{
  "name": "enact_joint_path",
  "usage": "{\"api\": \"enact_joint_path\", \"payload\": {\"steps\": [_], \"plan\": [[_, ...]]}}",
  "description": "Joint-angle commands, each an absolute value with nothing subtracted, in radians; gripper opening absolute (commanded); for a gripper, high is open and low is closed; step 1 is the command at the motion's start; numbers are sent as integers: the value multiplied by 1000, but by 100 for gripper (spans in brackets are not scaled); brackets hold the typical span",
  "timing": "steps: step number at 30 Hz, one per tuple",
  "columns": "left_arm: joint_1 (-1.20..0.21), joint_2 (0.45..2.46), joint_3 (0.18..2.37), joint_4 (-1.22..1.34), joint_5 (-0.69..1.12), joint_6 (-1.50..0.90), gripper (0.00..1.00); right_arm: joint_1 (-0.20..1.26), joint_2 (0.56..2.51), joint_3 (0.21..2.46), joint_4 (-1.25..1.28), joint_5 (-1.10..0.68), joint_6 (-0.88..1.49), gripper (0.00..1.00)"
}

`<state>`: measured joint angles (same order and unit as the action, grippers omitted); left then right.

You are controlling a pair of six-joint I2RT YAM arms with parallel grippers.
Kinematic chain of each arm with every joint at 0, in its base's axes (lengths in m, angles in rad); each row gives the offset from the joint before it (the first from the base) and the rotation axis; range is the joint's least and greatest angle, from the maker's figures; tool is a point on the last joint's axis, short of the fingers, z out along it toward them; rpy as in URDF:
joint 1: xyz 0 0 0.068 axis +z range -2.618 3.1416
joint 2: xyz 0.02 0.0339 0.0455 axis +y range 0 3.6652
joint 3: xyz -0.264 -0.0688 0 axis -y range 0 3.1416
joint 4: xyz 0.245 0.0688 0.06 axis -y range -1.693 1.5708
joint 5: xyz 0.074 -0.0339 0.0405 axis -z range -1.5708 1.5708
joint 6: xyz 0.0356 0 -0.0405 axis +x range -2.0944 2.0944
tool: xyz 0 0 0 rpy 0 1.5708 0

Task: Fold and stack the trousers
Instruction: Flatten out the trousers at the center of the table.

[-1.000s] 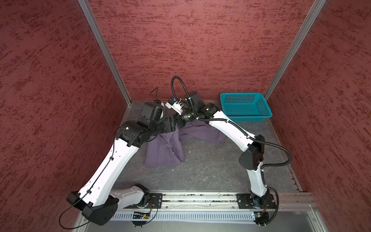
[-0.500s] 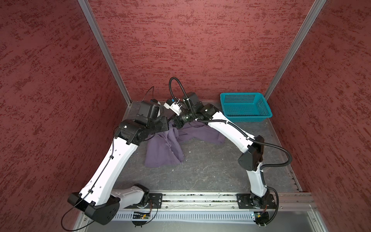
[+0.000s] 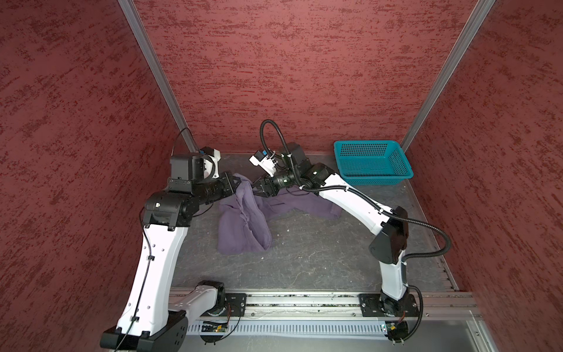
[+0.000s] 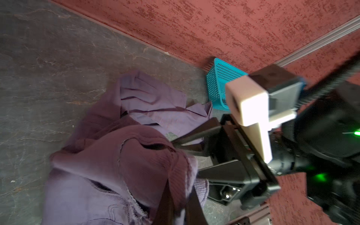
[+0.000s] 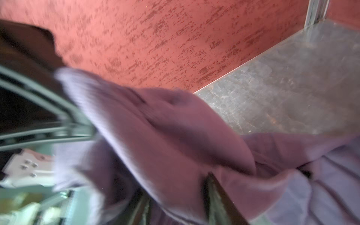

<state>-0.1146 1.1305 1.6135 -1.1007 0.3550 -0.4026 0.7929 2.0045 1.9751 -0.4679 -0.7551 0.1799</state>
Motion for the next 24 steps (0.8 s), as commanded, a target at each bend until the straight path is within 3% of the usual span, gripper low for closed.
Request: {"api": "enact_joint_path", "payload": {"steps": [1, 11, 13, 19, 24], "plan": [[-107, 1161, 1758, -1054, 465, -380, 0, 790, 1980, 1907, -284, -807, 278, 56], [-91, 1206, 2028, -1075, 650, -379, 0, 790, 1863, 1640, -104, -576, 234, 75], [-70, 1207, 2062, -1075, 686, -387, 0, 790, 1826, 1550, -48, -514, 228, 92], [7, 1209, 2148, -1050, 816, -428, 0, 788, 1738, 1343, 69, -355, 196, 94], [82, 1215, 2173, -1030, 896, -465, 0, 785, 1711, 1260, 110, -308, 186, 86]]}}
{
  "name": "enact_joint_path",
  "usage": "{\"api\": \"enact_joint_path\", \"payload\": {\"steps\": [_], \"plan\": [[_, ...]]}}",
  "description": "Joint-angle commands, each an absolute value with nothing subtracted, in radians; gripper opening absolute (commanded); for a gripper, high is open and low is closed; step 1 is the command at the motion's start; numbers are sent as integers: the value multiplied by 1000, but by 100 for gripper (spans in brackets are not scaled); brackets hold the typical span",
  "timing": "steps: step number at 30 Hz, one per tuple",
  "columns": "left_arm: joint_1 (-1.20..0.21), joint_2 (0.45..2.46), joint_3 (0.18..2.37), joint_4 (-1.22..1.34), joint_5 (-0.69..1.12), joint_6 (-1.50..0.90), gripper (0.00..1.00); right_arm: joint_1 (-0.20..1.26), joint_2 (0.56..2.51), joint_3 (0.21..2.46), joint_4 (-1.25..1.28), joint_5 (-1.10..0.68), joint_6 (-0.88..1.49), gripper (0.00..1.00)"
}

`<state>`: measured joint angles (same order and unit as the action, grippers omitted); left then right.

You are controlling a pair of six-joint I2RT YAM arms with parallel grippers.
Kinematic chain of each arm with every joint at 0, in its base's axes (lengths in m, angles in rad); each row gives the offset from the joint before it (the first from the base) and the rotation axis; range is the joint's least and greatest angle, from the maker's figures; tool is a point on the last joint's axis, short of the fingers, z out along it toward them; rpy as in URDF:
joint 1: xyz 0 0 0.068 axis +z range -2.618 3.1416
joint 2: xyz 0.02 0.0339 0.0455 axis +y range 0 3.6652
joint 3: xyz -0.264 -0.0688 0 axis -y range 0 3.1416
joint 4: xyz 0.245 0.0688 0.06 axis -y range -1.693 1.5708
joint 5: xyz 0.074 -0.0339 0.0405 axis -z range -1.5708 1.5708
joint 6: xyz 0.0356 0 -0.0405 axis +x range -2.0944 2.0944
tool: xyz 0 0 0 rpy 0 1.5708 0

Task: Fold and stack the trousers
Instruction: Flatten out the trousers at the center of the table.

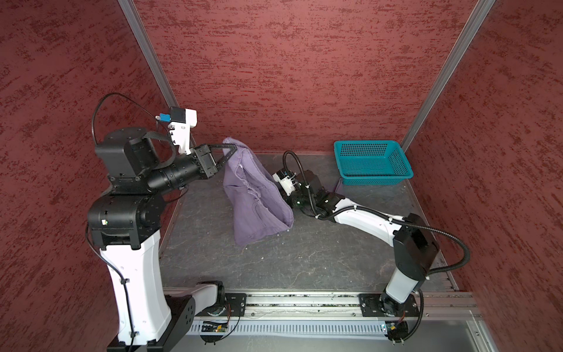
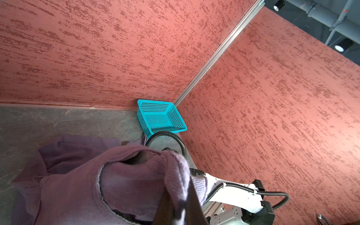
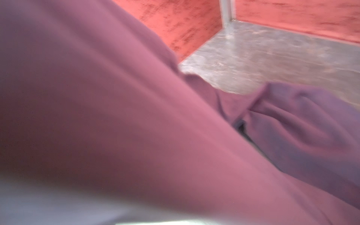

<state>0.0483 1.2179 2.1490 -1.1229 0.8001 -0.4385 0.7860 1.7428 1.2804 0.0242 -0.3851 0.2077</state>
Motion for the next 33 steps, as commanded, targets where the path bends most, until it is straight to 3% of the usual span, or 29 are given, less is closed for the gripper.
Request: {"api": "enact_joint_path", "payload": {"steps": [1, 13, 19, 22, 29, 31, 33], "plan": [[94, 1215, 2170, -1021, 911, -473, 0, 784, 1710, 1249, 113, -310, 186, 86], [144, 1215, 2117, -952, 974, -526, 0, 772, 1620, 1056, 179, -313, 242, 67], [171, 1210, 2082, -923, 1001, -540, 0, 749, 1578, 981, 198, -289, 259, 34], [189, 1200, 2044, -874, 1026, -572, 0, 747, 1623, 1036, 193, -321, 267, 34], [244, 1193, 1999, -796, 1092, -629, 0, 746, 1787, 1203, 248, -443, 335, 46], [253, 1198, 1998, -793, 1101, -632, 0, 744, 1831, 1253, 236, -442, 339, 37], [263, 1204, 1994, -790, 1105, -632, 0, 726, 1858, 1295, 227, -440, 350, 18]]}}
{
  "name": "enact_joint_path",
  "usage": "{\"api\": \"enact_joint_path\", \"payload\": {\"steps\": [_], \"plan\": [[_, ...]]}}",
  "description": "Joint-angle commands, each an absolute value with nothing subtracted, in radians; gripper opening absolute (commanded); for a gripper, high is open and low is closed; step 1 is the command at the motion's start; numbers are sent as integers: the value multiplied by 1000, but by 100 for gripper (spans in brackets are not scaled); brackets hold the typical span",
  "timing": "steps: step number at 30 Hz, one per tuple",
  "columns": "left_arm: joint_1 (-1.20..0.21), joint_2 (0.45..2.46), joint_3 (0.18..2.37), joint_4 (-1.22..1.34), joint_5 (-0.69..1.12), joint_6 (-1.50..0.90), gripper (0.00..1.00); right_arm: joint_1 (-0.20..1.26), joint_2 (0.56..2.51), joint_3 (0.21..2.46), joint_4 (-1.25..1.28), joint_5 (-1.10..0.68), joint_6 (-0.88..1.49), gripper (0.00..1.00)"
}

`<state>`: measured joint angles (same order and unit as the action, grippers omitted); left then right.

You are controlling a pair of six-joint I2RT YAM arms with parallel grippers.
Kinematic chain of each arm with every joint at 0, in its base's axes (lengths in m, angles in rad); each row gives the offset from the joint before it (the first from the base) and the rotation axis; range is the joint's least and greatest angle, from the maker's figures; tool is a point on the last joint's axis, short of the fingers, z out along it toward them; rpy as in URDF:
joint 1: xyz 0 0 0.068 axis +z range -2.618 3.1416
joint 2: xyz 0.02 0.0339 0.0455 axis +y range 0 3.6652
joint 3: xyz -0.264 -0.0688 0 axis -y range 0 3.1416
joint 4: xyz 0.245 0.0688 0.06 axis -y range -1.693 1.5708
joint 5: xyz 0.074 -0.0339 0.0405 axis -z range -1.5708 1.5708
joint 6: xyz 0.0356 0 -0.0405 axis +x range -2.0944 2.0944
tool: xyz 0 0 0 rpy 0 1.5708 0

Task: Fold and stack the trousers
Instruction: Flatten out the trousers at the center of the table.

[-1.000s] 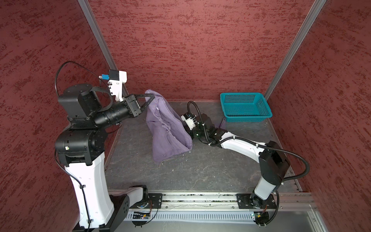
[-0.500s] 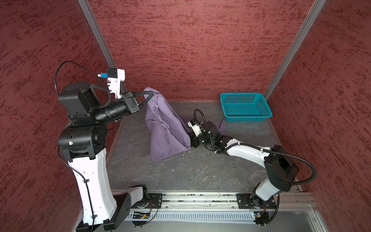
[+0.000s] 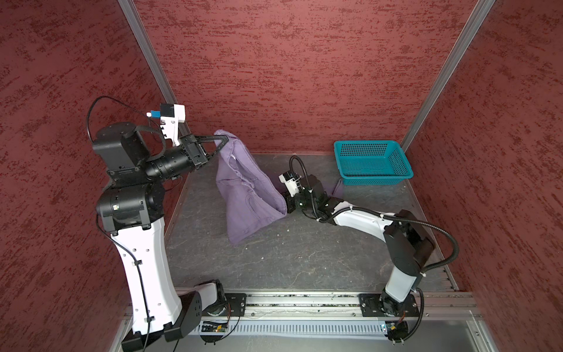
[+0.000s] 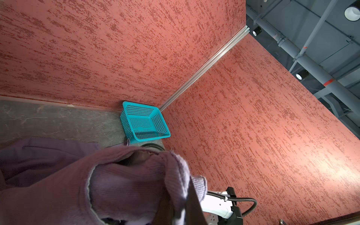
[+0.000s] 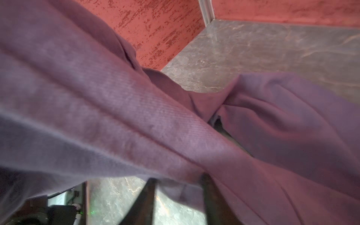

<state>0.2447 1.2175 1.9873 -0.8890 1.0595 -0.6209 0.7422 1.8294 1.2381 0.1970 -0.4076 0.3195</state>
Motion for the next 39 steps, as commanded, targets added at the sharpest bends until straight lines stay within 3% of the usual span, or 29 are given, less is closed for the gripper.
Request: {"api": "enact_joint_path", "payload": {"steps": [1, 3, 9, 13, 17, 24, 33, 39], "plan": [[269, 1207, 1996, -789, 1106, -631, 0, 714, 1861, 1306, 224, -436, 360, 10], [283, 1213, 1998, -789, 1104, -626, 0, 665, 1846, 1334, 197, -409, 370, 0], [310, 1240, 1977, -774, 1066, -623, 0, 429, 1659, 1460, 7, -286, 311, 0], [311, 1252, 1885, -581, 1103, -735, 0, 318, 1482, 1577, -119, -178, 242, 0], [305, 1293, 1859, -448, 1121, -822, 0, 314, 1346, 1677, -257, -119, 194, 0], [311, 1376, 1931, -436, 1123, -832, 0, 314, 1279, 1624, -568, -346, 304, 0], [302, 1504, 2030, -453, 1079, -823, 0, 314, 1063, 1484, -817, -77, 262, 0], [179, 1596, 2063, -472, 1021, -766, 0, 305, 1088, 1425, -843, 90, 230, 0]]}}
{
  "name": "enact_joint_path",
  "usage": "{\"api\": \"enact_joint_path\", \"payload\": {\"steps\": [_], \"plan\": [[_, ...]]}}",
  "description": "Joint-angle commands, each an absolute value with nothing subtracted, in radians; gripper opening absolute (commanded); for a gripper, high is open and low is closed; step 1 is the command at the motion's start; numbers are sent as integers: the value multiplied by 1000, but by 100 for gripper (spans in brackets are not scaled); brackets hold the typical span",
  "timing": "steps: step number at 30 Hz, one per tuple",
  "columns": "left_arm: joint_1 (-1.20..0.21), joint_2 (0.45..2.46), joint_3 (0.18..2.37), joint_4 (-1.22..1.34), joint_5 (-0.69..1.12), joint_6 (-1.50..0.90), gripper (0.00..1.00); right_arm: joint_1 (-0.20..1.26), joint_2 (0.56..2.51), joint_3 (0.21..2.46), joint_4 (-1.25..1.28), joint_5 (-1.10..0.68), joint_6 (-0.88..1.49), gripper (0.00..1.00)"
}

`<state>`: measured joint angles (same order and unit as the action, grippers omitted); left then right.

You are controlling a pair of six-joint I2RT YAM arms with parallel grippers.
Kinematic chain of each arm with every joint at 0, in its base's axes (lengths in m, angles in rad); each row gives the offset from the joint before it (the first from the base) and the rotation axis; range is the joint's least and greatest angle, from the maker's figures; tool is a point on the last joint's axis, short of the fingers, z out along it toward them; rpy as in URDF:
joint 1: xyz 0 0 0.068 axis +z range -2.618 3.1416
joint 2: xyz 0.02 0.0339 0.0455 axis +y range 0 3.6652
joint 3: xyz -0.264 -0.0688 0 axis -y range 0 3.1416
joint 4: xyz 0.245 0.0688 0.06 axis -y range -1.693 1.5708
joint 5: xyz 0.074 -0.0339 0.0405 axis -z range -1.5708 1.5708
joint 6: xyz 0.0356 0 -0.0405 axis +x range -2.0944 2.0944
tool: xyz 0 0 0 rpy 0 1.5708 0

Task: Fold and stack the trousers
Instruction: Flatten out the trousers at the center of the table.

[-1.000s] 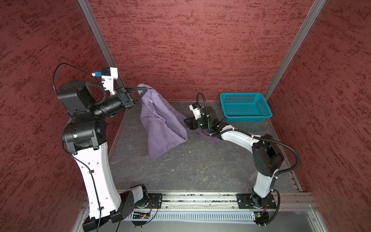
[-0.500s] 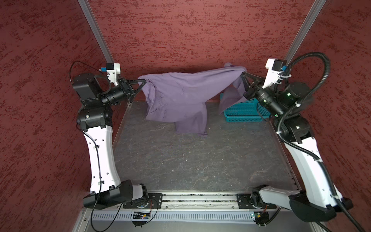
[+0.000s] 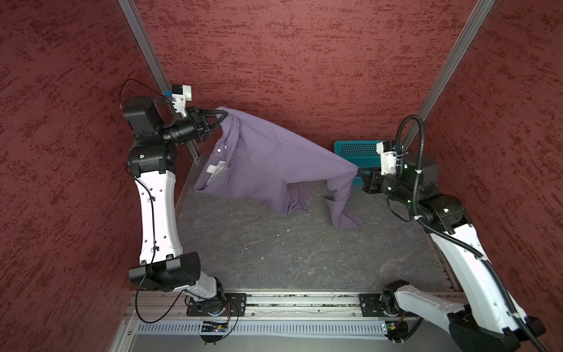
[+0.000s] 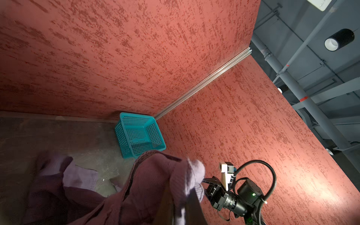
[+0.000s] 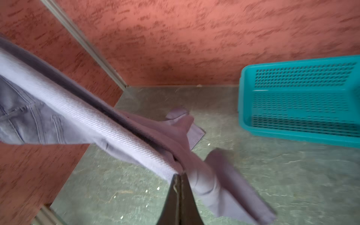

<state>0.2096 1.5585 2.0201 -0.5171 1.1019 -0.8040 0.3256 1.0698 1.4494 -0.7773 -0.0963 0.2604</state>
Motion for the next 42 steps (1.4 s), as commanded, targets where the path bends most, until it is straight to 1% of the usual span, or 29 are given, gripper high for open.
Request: {"api": "enact_joint_path", "payload": {"steps": [1, 4, 7, 10, 12, 14, 15, 18, 20, 22, 24, 27, 30, 32, 34, 36, 38, 40, 42], "plan": [[159, 1624, 2092, -486, 1017, -756, 0, 298, 1109, 1436, -842, 115, 222, 0], [116, 1714, 2209, -531, 1015, -741, 0, 277, 1160, 1522, -838, 200, 208, 0], [92, 1779, 2325, -579, 1037, -728, 0, 268, 1147, 1625, -784, 253, 210, 0], [89, 1761, 2300, -591, 1047, -703, 0, 267, 1074, 1643, -681, 244, 209, 0], [104, 1709, 2197, -580, 1047, -682, 0, 267, 1045, 1643, -661, 157, 199, 0], [140, 1631, 2032, -527, 1051, -686, 0, 267, 1038, 1631, -677, 25, 201, 0], [169, 1581, 1908, -468, 1058, -701, 0, 267, 1036, 1604, -684, -62, 207, 0], [282, 1443, 1575, -328, 1049, -740, 0, 268, 1026, 1460, -672, -314, 230, 0], [358, 1370, 1392, -296, 1032, -737, 0, 270, 1006, 1316, -630, -431, 273, 0], [419, 1312, 1249, -314, 1015, -698, 0, 277, 974, 1153, -570, -517, 333, 0], [449, 1276, 1161, -382, 977, -627, 0, 288, 943, 1020, -516, -576, 389, 0], [461, 1239, 1088, -513, 882, -517, 6, 314, 898, 881, -473, -626, 447, 0], [469, 1212, 1019, -554, 824, -483, 8, 340, 870, 810, -450, -629, 484, 0], [474, 1193, 970, -553, 809, -482, 12, 357, 869, 786, -431, -630, 497, 0], [477, 1172, 932, -580, 763, -478, 17, 377, 882, 780, -440, -593, 491, 0], [487, 1152, 910, -615, 722, -469, 18, 389, 918, 792, -503, -496, 466, 0], [504, 1135, 891, -640, 710, -458, 20, 390, 969, 810, -595, -340, 454, 1], [523, 1123, 882, -662, 715, -450, 25, 389, 1029, 819, -673, -188, 458, 12], [537, 1113, 885, -686, 718, -441, 30, 383, 1085, 816, -694, -105, 469, 29]]}}
